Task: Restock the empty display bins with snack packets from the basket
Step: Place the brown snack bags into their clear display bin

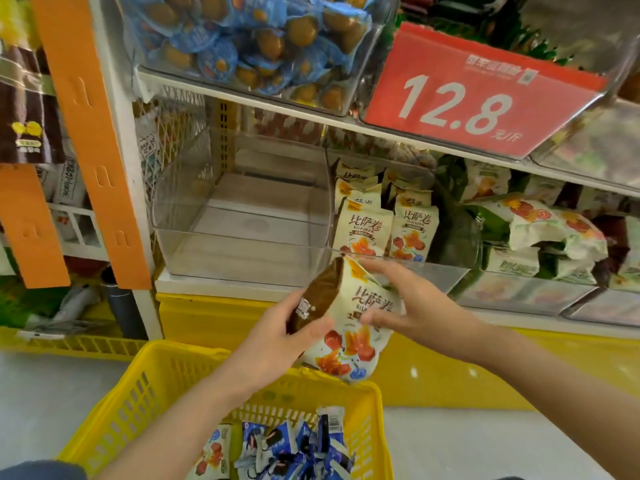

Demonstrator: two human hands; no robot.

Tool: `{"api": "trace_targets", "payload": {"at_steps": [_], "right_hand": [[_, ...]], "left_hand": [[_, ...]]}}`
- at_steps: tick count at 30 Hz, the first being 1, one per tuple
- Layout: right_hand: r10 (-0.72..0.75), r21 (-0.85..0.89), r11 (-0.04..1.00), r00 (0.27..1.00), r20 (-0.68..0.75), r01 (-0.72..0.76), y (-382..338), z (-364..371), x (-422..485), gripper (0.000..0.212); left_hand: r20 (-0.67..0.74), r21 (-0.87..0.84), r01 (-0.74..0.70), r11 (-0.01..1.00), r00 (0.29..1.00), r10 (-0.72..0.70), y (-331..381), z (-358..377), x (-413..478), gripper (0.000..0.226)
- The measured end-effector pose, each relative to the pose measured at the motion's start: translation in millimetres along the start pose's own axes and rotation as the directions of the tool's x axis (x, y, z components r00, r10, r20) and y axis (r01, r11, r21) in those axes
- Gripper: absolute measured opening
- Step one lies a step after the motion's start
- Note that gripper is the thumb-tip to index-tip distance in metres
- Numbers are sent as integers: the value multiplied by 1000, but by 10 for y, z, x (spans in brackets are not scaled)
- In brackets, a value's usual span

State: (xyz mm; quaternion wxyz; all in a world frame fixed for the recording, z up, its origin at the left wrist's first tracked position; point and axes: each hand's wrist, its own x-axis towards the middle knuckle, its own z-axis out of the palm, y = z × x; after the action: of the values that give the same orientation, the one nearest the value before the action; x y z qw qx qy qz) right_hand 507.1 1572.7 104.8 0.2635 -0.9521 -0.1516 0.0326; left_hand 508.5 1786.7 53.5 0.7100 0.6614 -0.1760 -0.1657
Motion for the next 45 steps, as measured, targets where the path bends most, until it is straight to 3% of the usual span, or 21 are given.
{"api": "trace_targets", "payload": {"at_steps": [2,4,8,12,17,20,23,28,32,37,42,45], "right_hand": [[9,53,999,1000,14,-10,44,16,-119,58],[-6,81,997,1000,-11,7,106,13,-233,49],[26,95,995,995,-98,-16,152,-10,-402,52],[97,64,995,946,-311,-81,223,-260,-506,52],[85,-200,945,785,-613,-258,409,-834,-453,53],[63,-291,894,736,-674,-342,562,-1047,-226,47],[100,-427,788,775,-623,-444,665,-1064,110,50],[177,-723,574,920,-349,-385,859,-858,524,59],[259,-675,646,934,-246,-356,1021,-782,748,64],[174,-641,715,959,-226,-280,1193,-769,915,69],[222,-585,763,962,-162,-274,1235,-787,936,73],[203,-564,777,959,-196,-280,1190,-780,884,78]], "left_hand": [[54,47,-27,999,998,24,-18,59,-53,42],[94,140,-61,988,994,48,-6,115,-50,42],[101,309,-169,936,984,144,85,303,149,38],[163,432,-276,859,960,226,287,526,524,44],[48,685,-336,647,906,420,414,626,1061,37],[81,866,-239,438,934,349,237,571,1265,31],[104,942,-205,265,930,352,1,555,1302,32],[94,925,-240,293,895,436,-131,534,1333,32],[80,918,-241,314,889,451,-156,527,1349,33],[71,923,-231,306,888,455,-178,525,1378,34],[65,925,-224,308,889,454,-179,528,1368,33],[60,924,-218,316,894,443,-177,539,1358,33]]}}
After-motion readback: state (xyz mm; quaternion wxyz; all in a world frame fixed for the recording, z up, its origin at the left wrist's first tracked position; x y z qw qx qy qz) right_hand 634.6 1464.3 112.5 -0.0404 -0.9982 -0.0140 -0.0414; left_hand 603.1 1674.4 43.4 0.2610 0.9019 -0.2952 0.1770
